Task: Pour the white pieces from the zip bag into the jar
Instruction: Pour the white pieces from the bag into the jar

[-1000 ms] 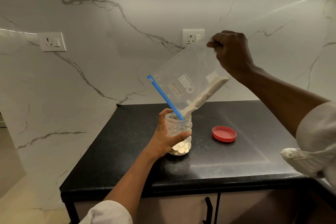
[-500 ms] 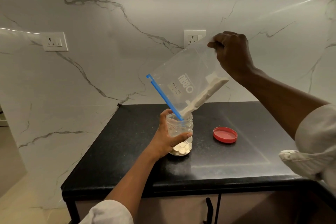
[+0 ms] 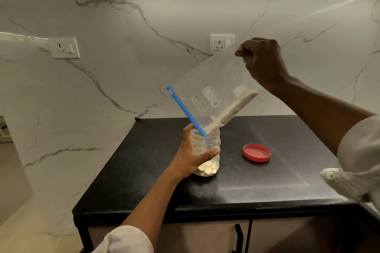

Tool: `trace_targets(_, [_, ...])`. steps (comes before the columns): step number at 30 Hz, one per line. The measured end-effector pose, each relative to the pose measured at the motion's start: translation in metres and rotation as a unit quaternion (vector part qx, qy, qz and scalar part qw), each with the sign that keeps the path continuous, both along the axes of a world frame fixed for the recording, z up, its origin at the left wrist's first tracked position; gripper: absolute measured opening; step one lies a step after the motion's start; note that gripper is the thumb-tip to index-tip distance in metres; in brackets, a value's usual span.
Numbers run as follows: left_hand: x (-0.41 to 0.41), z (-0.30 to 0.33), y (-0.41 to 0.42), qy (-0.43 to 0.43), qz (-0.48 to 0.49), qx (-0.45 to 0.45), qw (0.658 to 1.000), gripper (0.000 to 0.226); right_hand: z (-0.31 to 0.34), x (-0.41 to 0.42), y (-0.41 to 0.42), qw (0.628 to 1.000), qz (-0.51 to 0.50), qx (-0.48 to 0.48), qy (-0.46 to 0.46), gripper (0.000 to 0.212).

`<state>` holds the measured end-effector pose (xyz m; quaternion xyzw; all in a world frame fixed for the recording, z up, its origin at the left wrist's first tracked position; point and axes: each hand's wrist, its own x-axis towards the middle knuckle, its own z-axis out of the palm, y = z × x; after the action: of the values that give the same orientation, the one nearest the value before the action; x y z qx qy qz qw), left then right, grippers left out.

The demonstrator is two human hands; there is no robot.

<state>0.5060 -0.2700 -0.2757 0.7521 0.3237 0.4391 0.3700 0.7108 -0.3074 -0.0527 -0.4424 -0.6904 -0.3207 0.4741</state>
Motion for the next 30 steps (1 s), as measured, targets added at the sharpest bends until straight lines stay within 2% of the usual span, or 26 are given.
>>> trace_targets(30, [-0.0004,0.0011,-0.0007,0.001,0.003,-0.001,1.000,0.088,0.0029,0.0038,0.0015,1.000,-0.012,0.004,0.016,0.018])
